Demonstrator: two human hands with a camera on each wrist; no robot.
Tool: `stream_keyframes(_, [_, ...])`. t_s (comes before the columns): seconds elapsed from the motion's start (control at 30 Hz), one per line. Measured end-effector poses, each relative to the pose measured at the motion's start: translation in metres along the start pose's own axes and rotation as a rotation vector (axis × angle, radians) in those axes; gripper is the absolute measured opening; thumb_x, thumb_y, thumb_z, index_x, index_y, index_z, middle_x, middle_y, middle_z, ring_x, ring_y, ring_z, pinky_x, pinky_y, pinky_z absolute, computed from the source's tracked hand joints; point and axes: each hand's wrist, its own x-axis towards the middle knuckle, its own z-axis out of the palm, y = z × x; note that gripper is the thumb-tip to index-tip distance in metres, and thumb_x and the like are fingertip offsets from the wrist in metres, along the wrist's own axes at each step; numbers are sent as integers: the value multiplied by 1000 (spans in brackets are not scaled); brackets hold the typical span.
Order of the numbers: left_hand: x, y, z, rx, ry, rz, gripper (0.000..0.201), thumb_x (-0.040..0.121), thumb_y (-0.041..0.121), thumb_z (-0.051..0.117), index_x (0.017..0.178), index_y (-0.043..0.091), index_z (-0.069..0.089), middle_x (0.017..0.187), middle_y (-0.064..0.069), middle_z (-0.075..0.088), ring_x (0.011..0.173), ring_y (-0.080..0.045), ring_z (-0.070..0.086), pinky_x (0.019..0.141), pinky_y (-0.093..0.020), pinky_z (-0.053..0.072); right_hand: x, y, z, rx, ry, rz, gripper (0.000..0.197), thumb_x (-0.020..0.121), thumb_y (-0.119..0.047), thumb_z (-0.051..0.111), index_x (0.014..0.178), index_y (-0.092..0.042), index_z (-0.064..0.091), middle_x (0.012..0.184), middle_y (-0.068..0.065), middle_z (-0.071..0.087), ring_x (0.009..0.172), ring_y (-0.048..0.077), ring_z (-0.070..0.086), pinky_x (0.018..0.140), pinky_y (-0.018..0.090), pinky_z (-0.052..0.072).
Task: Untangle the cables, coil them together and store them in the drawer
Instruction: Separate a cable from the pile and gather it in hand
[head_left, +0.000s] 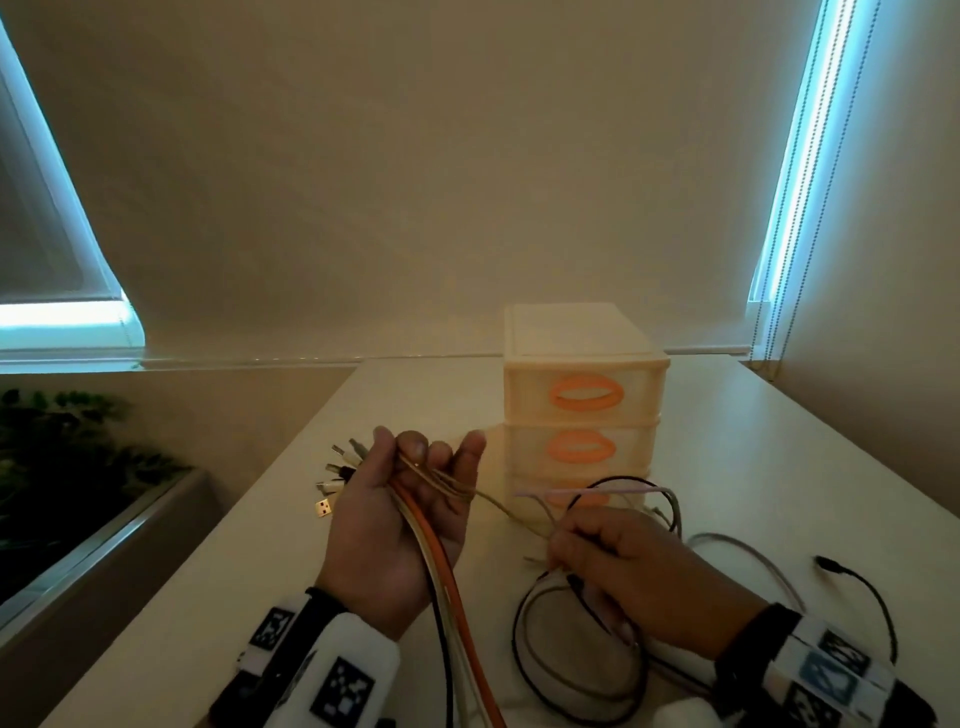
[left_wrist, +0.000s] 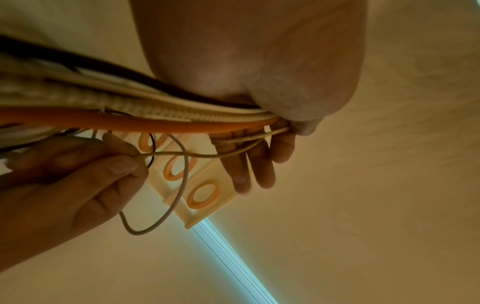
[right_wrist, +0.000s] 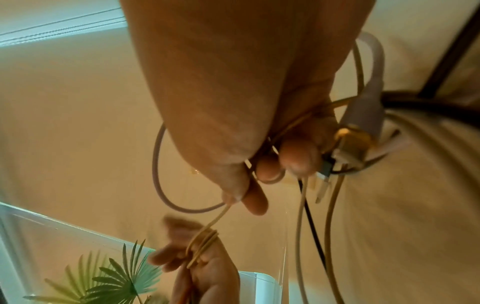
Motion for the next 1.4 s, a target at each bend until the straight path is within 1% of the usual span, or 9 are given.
stream_keyframes(0.07, [-1, 0, -3, 35, -41, -30, 50, 104, 46, 40, 68, 13, 52, 67, -1, 46, 59, -17, 55, 50, -25, 49, 2, -1, 0, 72, 26, 39, 24, 105, -23, 50, 87, -12, 62, 52, -5, 53, 40, 10, 51, 44, 23, 42])
stream_keyframes(0.23, [-1, -16, -8, 139, -179, -127, 52, 106, 45, 37, 65, 15, 45, 54, 2, 36, 49, -14, 34, 45, -25, 28, 16, -9, 3, -97, 528, -111, 28, 101, -34, 53, 82, -22, 70, 68, -13, 68, 58, 5, 59, 57, 23, 49])
stream_keyframes(0.57, [10, -3, -27, 44, -384, -164, 52, 108, 46, 33, 70, 14, 51, 55, 3, 46, 53, -13, 44, 49, -25, 37, 4, 13, -12, 71, -75, 131, 25, 103, -24, 56, 83, -11, 64, 63, 0, 51, 49, 9, 41, 48, 21, 36])
stream_keyframes(0.7, [6, 0, -22, 88, -463, -236, 54, 108, 45, 33, 69, 13, 51, 56, 1, 51, 58, -16, 52, 54, -26, 44, 13, 9, -7, -4, 32, 110, 28, 102, -28, 57, 84, -6, 60, 69, -13, 61, 52, 5, 51, 52, 18, 41])
stream_keyframes(0.87, [-15, -15, -11, 886, -603, -363, 51, 105, 40, 40, 63, 11, 43, 76, -19, 66, 72, -30, 62, 76, -36, 51, 10, -17, 7, -205, 396, -116, 22, 94, -32, 64, 74, -26, 63, 65, -10, 62, 63, 1, 58, 58, 15, 45])
stream_keyframes(1.0, [-20, -22, -5, 1050, -517, -217, 53, 99, 47, 44, 58, 13, 47, 70, -8, 51, 78, -23, 54, 89, -32, 49, -3, -29, 15, -44, 333, -204, 20, 96, -23, 61, 79, -25, 70, 75, -2, 70, 70, 13, 67, 67, 38, 59])
stream_keyframes(1.17, [-10, -30, -12, 1070, -279, -1, 60, 100, 58, 43, 66, 9, 47, 87, -13, 68, 97, -27, 66, 109, -47, 43, -8, -28, 14, 37, 323, -185, 14, 98, -17, 61, 100, -30, 68, 87, -10, 74, 73, 4, 68, 63, 19, 52])
stream_keyframes(1.3, [-10, -25, -1, 647, -148, -6, 54, 102, 48, 35, 69, 6, 44, 111, -28, 70, 115, -38, 65, 94, -44, 47, -7, -20, 28, 162, 112, -29, 8, 97, -13, 63, 99, -21, 62, 81, 3, 73, 65, 17, 67, 63, 33, 58])
stream_keyframes(1.4, [-10, -19, 2, 270, -69, -49, 53, 103, 45, 41, 66, 8, 45, 78, -21, 68, 99, -39, 71, 83, -39, 61, -7, -18, 28, -66, 27, -109, 11, 92, -17, 71, 88, -28, 69, 86, -13, 70, 79, 3, 67, 75, 24, 57])
